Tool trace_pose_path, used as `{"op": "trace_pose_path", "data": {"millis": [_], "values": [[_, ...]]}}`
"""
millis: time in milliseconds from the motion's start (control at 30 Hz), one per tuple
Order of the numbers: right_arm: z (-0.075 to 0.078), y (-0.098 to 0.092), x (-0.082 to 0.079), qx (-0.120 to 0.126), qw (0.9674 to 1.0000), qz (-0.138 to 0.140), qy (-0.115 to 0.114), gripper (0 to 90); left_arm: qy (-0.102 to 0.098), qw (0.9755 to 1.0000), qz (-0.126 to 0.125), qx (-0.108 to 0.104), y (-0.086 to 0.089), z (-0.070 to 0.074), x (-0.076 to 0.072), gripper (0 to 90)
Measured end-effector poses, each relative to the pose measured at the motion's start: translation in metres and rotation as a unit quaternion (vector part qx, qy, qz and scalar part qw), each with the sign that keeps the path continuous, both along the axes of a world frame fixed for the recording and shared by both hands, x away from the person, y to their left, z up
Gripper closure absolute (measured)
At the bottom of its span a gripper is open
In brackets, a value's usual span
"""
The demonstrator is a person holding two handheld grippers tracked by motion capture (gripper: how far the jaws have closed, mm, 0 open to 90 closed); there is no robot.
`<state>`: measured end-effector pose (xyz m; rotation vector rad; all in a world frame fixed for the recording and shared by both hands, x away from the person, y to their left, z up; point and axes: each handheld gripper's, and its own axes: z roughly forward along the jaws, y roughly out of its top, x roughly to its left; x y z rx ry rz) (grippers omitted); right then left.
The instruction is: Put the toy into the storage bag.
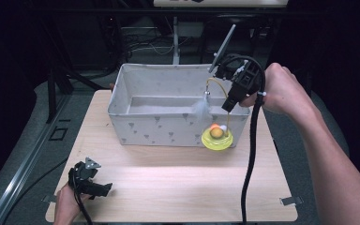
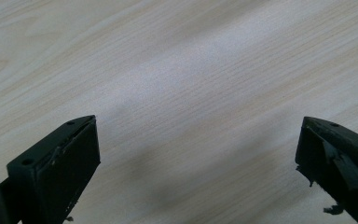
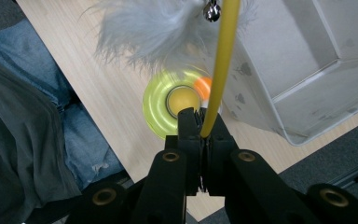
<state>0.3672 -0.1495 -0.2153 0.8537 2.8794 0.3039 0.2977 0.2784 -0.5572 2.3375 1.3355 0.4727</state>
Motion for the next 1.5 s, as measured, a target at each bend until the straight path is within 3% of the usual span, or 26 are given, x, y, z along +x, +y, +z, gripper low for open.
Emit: {"op": "trace_pose_path", "data": {"millis": [733,933,1500], "values": [[0.033,0.002,0.02,0.005,0.9998,-0.011,-0.015,88.1,0.002,1.0,-0.004,-0.001,-0.001,0.0,0.0,0.0],[0.043,0.003,0.033,0.008,0.9996,-0.02,-0.019,88.1,0.004,1.0,-0.005,-0.001,-0.001,0.0,0.0,0.0],[0.049,0.002,0.061,0.007,0.9984,-0.047,-0.03,88.2,0.007,0.9999,-0.011,0.001,-0.002,-0.002,0.001,0.0]]}}
